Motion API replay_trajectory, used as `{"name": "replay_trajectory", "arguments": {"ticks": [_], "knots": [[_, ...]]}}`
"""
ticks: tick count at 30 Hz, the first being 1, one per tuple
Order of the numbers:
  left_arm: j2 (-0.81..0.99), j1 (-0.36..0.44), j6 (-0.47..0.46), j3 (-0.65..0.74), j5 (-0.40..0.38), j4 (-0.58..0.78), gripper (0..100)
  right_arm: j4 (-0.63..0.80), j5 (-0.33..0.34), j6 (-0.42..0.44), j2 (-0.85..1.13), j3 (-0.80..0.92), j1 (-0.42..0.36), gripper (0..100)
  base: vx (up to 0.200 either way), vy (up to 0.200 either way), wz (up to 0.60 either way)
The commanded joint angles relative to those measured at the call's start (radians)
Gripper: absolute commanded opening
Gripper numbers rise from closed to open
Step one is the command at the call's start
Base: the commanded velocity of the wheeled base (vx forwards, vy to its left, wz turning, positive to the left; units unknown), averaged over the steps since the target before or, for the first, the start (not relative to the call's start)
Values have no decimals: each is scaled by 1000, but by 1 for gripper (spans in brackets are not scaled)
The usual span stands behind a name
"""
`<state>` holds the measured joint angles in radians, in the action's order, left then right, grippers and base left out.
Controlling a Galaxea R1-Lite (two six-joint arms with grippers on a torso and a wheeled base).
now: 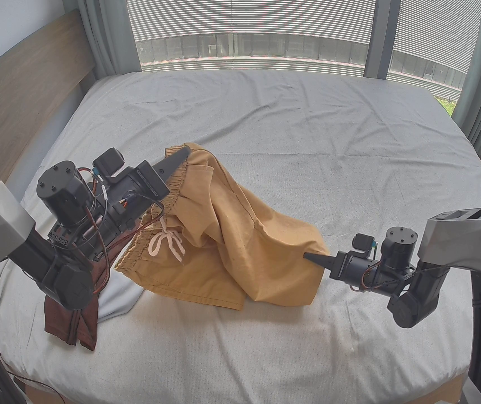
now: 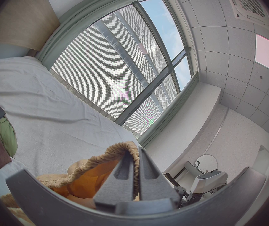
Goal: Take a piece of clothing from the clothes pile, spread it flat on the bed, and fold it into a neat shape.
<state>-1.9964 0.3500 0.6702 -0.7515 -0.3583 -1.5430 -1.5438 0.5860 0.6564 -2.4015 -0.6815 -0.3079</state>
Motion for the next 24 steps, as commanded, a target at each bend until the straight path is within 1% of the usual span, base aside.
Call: {"name": "replay_trajectory", "arguments": {"ticks": [1, 4, 8, 12, 14, 24], "knots": [[5, 0, 2, -6, -1, 0, 0, 1, 6, 2, 151, 65, 23, 0, 0, 0, 0], [39, 1, 11, -6, -1, 0, 0, 2, 9, 5, 232, 99, 44, 0, 0, 0, 0], [71, 3, 32, -6, -1, 0, 0, 2, 25, 34, 297, 111, 64, 0, 0, 0, 0], [82, 1, 34, -2, -1, 0, 0, 2, 51, 57, 355, 122, 79, 0, 0, 0, 0], [82, 3, 32, 1, -1, -2, 0, 2, 52, 57, 381, 132, 85, 0, 0, 0, 0], [82, -2, 28, 26, -2, 0, 0, 4, 54, 62, 502, 149, 76, 0, 0, 0, 0]]}}
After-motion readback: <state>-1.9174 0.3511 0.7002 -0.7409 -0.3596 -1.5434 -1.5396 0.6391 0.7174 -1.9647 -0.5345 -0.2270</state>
